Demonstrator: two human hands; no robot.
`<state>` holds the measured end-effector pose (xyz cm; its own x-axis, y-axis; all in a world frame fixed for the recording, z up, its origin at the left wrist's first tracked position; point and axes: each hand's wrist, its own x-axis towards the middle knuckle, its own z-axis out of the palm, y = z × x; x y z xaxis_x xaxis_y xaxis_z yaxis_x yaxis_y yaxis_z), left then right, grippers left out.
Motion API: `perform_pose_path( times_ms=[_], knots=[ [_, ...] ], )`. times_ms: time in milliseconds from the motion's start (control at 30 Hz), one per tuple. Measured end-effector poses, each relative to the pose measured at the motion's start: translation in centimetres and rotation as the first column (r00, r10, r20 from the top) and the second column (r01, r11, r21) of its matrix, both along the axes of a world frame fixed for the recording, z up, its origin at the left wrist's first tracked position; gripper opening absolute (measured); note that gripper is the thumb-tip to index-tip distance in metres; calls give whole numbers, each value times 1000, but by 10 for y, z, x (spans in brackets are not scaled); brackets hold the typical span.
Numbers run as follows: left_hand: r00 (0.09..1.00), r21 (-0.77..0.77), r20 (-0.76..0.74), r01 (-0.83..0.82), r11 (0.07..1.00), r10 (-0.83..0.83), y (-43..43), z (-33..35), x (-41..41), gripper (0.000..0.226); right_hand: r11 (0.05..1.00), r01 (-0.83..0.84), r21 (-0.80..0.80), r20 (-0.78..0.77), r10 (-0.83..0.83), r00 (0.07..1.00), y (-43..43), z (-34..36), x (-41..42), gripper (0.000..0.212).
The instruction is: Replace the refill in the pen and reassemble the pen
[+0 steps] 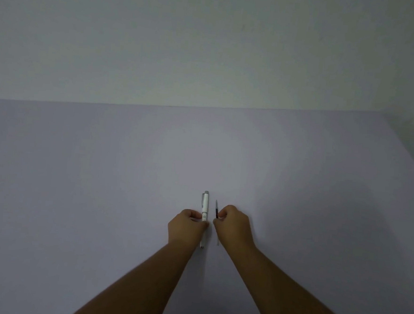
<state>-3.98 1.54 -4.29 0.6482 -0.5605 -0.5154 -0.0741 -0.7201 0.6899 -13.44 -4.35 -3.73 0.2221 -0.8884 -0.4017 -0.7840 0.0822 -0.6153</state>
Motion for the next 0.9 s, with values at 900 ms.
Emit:
perform_pose_path(
  times_ms=[900],
  knots=[
    [998,19,-22,67,998,-67,6,13,7,37,999,36,-9,27,-36,999,-1,10,-11,15]
  ],
)
